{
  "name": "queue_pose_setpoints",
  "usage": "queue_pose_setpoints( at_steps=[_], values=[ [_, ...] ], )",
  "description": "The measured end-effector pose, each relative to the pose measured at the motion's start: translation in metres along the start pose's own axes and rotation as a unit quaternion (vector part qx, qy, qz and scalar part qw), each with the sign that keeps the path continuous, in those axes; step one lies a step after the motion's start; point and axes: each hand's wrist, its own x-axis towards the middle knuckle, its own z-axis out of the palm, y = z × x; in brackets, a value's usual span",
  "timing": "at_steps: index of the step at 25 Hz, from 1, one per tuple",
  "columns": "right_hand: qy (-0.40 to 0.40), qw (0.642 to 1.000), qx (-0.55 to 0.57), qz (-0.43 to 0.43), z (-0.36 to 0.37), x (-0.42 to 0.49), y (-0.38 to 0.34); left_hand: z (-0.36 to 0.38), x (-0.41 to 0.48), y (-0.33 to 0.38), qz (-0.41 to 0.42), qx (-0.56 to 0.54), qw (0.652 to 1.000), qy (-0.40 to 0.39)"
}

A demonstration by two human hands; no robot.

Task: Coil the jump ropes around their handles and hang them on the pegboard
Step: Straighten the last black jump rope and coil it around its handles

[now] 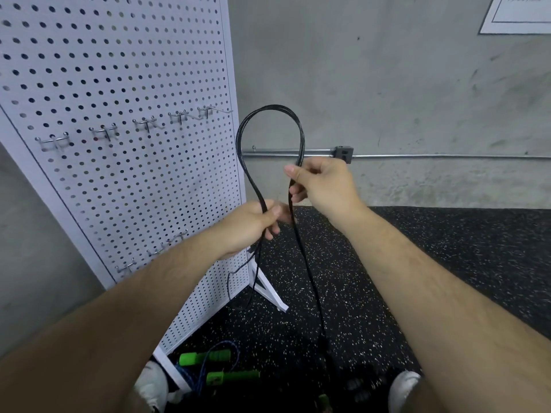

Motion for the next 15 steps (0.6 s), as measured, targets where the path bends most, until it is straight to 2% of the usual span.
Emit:
queue_pose_setpoints(
  at_steps=[3, 5, 7, 9, 11, 15],
  values=[
    [0.001, 0.998, 0.063, -0.023, 0.002, 0.001, -0.005, 0.020, 0.002, 0.001, 0.001, -0.006, 1.000, -0.017],
    [0.007, 0.997, 0.071, -0.032, 0.000, 0.000, -0.003, 0.024, 0.004, 0.010, 0.001, -0.013, 1.000, 0.011],
    [-0.002, 1.000, 0.029, 0.007, -0.006, -0.003, 0.007, 0.017, 0.007, 0.016, 0.006, -0.012, 0.998, 0.060],
    [-0.089, 0.991, -0.075, 0.063, -0.007, -0.014, 0.022, 0.006, 0.009, 0.023, 0.018, -0.039, 0.995, 0.094],
    [-0.173, 0.970, -0.155, 0.075, 0.002, -0.024, 0.037, -0.002, 0.011, 0.029, 0.042, -0.103, 0.988, 0.109],
    [-0.175, 0.976, -0.109, 0.065, 0.015, -0.024, 0.041, -0.016, 0.010, 0.031, 0.064, -0.129, 0.982, 0.125]
  ],
)
